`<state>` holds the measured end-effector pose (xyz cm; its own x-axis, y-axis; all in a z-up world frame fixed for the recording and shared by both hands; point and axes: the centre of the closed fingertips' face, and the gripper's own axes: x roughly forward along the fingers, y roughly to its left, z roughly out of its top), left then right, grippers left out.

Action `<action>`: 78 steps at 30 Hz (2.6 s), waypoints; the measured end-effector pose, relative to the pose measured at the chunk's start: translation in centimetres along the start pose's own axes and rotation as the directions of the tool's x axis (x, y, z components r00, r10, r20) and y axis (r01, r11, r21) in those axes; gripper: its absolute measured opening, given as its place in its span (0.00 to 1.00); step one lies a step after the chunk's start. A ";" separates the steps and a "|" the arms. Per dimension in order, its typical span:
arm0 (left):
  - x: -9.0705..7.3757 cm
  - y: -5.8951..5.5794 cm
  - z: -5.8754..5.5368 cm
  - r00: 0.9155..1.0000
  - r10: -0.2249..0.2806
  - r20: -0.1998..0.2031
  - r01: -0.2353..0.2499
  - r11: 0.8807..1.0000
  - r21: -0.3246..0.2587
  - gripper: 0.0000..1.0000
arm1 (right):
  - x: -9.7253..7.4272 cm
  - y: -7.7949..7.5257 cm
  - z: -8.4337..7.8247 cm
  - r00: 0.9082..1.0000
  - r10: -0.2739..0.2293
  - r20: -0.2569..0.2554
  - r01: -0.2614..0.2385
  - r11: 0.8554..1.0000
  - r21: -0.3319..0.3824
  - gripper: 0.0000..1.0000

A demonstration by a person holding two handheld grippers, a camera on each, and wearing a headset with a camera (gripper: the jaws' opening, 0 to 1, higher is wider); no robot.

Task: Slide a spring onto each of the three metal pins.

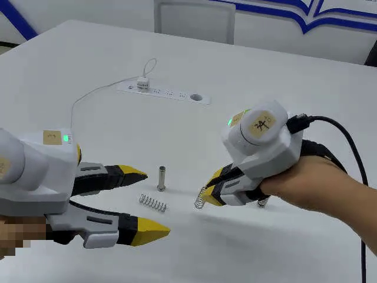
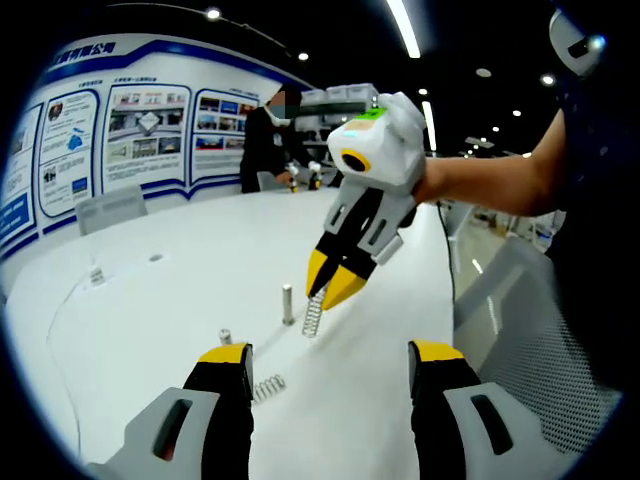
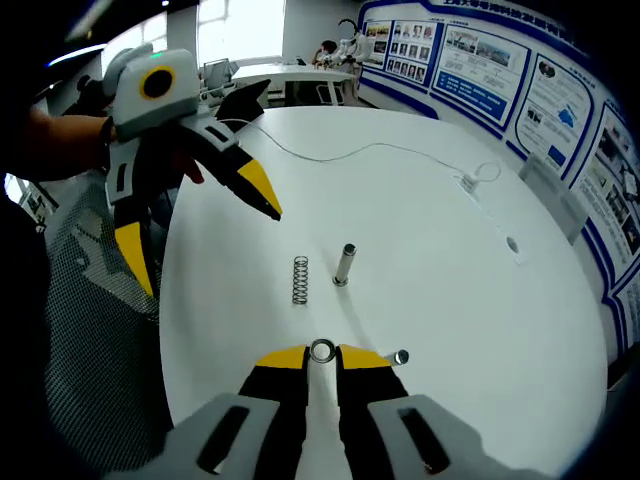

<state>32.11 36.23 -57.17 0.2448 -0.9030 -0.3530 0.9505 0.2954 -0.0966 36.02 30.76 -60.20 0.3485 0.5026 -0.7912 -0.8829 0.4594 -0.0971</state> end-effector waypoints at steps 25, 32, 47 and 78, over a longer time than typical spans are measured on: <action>1.6 -1.6 -0.2 0.997 -0.072 -0.035 0.075 0.991 0.114 0.35 | -3.8 5.7 5.6 0.986 0.150 0.068 -0.146 0.988 -0.055 0.11; 1.6 -2.0 0.2 0.996 -0.091 -0.020 0.092 0.987 0.129 0.20 | -3.9 6.0 5.7 0.985 0.159 0.065 -0.155 0.986 -0.062 0.11; 1.7 -2.3 0.5 0.995 -0.103 -0.009 0.104 0.988 0.115 0.11 | -3.8 6.4 5.9 0.983 0.172 0.071 -0.165 0.982 -0.093 0.12; 1.2 -1.7 1.0 0.996 -0.084 0.006 0.082 0.989 0.126 0.21 | -3.7 6.5 6.5 0.982 0.166 0.089 -0.158 0.983 -0.092 0.12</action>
<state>31.01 34.37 -56.48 0.1654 -0.9263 -0.3385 0.9839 0.1784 -0.0075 31.04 36.63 -54.02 0.2238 0.6350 -0.7394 -0.9519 0.3052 -0.0261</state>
